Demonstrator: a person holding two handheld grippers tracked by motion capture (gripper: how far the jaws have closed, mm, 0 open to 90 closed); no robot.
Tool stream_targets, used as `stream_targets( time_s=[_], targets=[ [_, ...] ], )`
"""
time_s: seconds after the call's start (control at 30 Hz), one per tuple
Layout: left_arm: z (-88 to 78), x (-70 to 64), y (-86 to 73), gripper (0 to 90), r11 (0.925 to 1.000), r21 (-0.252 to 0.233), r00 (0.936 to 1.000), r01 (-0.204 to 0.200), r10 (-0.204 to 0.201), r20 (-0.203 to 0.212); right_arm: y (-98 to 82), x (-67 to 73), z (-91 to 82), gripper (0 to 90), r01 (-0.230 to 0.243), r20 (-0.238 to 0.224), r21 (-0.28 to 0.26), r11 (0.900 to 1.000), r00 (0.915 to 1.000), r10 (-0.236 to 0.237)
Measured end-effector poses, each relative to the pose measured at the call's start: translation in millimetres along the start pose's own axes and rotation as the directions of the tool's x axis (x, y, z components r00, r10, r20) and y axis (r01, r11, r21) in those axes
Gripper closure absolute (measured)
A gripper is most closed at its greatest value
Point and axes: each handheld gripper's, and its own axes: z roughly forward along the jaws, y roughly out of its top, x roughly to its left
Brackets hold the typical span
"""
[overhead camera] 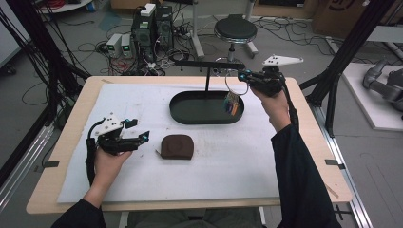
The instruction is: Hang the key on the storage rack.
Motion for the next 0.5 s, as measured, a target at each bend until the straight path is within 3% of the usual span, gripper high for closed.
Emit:
stream_targets(
  time_s=[0.5],
  targets=[
    [1.3, 0.7, -0.6, 29.8, 1.0, 0.002, 1.0, 0.006, -0.006, 0.003, -3.6, -24.0, 21.2, 88.4, -0.039, 0.04, -0.004, 0.999, 0.9984, 0.039]
  ],
)
